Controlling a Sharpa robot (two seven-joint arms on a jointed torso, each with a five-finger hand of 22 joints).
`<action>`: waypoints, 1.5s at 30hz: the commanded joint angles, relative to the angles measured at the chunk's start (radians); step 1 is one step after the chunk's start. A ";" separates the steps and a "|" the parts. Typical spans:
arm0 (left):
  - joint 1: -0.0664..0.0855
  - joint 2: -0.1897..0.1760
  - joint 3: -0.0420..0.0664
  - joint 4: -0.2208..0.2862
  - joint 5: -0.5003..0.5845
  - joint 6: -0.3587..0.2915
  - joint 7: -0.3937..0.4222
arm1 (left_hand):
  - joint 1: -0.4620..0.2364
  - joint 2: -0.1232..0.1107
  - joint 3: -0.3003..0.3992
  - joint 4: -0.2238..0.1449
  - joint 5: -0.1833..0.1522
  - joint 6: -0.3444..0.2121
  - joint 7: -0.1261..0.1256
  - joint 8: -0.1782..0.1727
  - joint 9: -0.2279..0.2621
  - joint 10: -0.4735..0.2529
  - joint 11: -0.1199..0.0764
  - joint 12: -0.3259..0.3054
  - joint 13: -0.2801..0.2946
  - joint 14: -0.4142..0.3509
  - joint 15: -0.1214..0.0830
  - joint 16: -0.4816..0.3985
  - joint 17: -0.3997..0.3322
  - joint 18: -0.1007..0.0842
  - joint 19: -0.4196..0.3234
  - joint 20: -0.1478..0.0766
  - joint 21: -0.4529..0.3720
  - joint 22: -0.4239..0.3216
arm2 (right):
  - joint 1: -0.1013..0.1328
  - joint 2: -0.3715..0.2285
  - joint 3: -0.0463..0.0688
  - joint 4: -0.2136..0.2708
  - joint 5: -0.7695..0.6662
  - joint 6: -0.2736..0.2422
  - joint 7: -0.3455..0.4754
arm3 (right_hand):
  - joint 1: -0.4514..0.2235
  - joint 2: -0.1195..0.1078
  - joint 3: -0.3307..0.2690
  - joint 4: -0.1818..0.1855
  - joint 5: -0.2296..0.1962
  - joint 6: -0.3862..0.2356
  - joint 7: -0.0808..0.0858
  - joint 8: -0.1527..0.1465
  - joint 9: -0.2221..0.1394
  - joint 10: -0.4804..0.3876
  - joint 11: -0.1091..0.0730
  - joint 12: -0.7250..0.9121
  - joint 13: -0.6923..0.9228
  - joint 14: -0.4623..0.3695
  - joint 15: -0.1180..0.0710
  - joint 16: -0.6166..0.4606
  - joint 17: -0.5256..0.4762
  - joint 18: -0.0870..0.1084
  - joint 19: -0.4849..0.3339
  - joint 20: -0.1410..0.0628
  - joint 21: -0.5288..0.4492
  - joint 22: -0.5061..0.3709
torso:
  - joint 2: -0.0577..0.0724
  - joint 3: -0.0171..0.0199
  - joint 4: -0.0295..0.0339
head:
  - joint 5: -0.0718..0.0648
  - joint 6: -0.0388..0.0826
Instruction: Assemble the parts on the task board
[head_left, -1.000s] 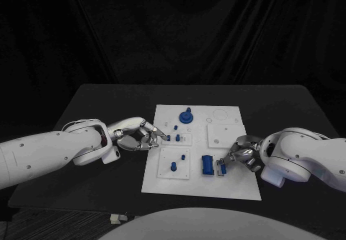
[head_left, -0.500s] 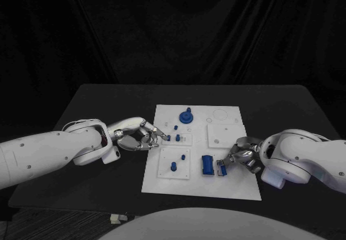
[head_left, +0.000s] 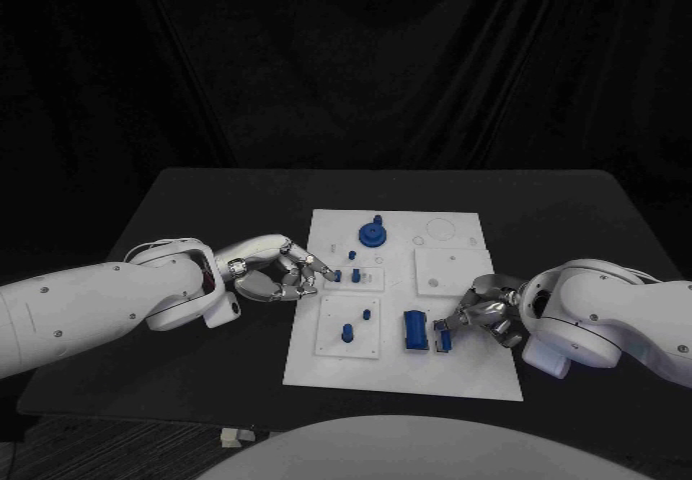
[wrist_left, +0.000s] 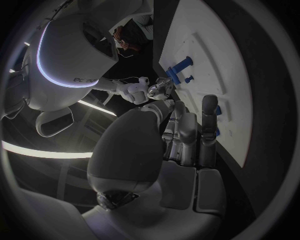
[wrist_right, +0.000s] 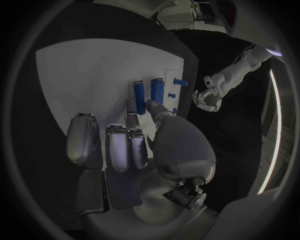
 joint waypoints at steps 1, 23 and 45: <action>-0.002 0.001 0.001 0.001 0.009 0.008 0.010 | -0.010 -0.002 0.008 0.000 0.005 -0.001 -0.002 0.000 -0.001 0.006 -0.003 0.007 -0.002 -0.007 0.001 -0.004 -0.001 0.012 -0.005 -0.001 0.004 0.042 | -0.003 0.000 0.000 0.001 -0.005 0.005 -0.012 | -0.011 0.000 -0.001 0.009 -0.015 -0.007 0.001 0.006 -0.001 0.110 -0.002 0.004 0.263 0.065 -0.003 -0.006 0.069 0.010 -0.001 0.003 -0.004 0.176 | 0.000 0.0001 0.0000 | 0.000 0.000; -0.003 0.000 0.001 0.001 0.009 0.008 0.010 | -0.011 -0.002 0.010 -0.002 0.007 0.000 -0.002 -0.001 -0.001 0.005 -0.003 0.007 -0.003 -0.009 0.001 -0.005 -0.002 0.012 -0.007 -0.001 0.004 0.041 | -0.003 0.002 0.000 0.001 -0.022 0.016 -0.012 | -0.037 -0.026 -0.052 0.046 -0.248 -0.011 0.002 0.020 0.002 0.110 0.000 0.004 0.263 0.065 -0.001 -0.006 0.069 0.011 -0.001 0.004 -0.014 0.175 | 0.000 0.0001 0.0001 | 0.000 0.000; -0.004 -0.003 0.001 0.000 0.009 0.007 0.010 | -0.011 -0.001 0.011 -0.003 0.008 0.005 -0.002 0.000 -0.001 0.005 -0.003 0.007 -0.004 -0.009 0.001 -0.005 -0.002 0.012 -0.007 -0.001 0.004 0.041 | 0.005 -0.123 0.001 0.124 -0.293 -0.200 0.096 | -0.083 0.041 -0.231 0.293 -0.203 -0.002 -0.015 0.093 0.042 0.110 -0.014 0.004 0.263 0.079 -0.013 0.033 0.132 -0.001 0.024 -0.006 0.048 0.193 | 0.000 0.0001 0.0001 | 0.003 0.000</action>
